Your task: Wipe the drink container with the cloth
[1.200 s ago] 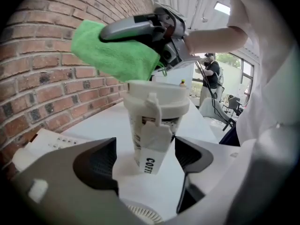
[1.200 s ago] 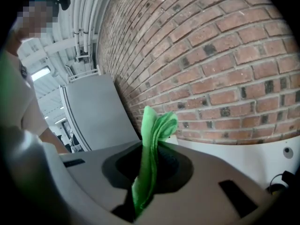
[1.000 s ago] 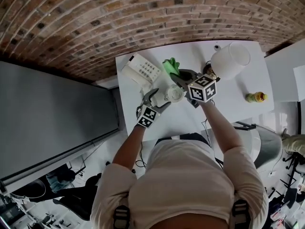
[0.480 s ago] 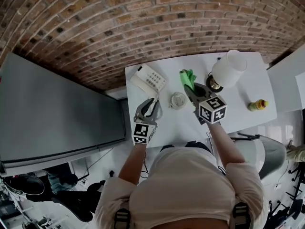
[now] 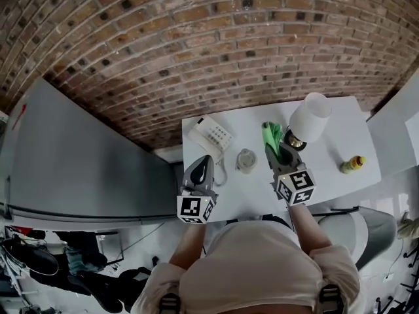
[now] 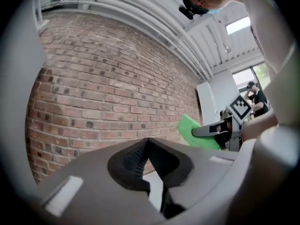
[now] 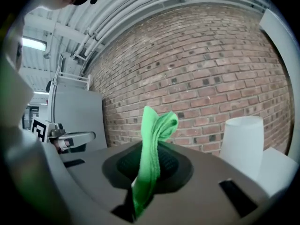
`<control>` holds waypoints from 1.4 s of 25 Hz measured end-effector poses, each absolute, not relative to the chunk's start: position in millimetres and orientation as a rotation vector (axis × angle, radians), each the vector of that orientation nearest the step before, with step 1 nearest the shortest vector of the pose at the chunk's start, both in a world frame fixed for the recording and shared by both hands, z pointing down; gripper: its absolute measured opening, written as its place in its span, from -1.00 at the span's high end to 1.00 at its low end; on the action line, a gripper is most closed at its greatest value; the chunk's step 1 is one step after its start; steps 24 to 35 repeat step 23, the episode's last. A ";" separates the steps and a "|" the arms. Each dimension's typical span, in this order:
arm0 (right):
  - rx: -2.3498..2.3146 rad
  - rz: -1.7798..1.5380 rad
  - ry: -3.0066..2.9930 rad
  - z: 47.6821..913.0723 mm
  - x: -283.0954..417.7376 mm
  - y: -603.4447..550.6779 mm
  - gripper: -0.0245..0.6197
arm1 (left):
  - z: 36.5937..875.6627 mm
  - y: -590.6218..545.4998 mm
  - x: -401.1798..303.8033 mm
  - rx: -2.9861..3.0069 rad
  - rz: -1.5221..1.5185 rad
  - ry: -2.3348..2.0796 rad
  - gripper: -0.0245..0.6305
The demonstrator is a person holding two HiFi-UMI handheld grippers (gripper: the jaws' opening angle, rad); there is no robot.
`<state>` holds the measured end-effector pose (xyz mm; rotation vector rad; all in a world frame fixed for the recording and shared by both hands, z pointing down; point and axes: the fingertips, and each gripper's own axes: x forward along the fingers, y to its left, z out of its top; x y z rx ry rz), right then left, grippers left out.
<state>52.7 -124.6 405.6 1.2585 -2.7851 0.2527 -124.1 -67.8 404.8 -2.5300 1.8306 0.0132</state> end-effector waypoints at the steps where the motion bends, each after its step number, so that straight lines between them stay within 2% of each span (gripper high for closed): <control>1: 1.269 0.248 -2.789 402.4 54.4 -122.1 0.80 | 400.2 -65.0 -124.4 -2.495 -0.026 1.837 0.89; 5: 1.286 0.233 -2.806 393.4 56.2 -114.1 0.80 | 383.4 -55.0 -124.1 -2.439 -0.023 1.884 0.89; 12: 1.260 0.192 -2.838 382.5 46.1 -106.7 0.80 | 370.9 -50.7 -130.8 -2.448 0.198 1.948 0.89; 35: 1.178 0.162 -2.884 373.0 34.7 -97.0 0.80 | 364.6 -45.0 -127.3 -2.434 0.238 1.945 0.89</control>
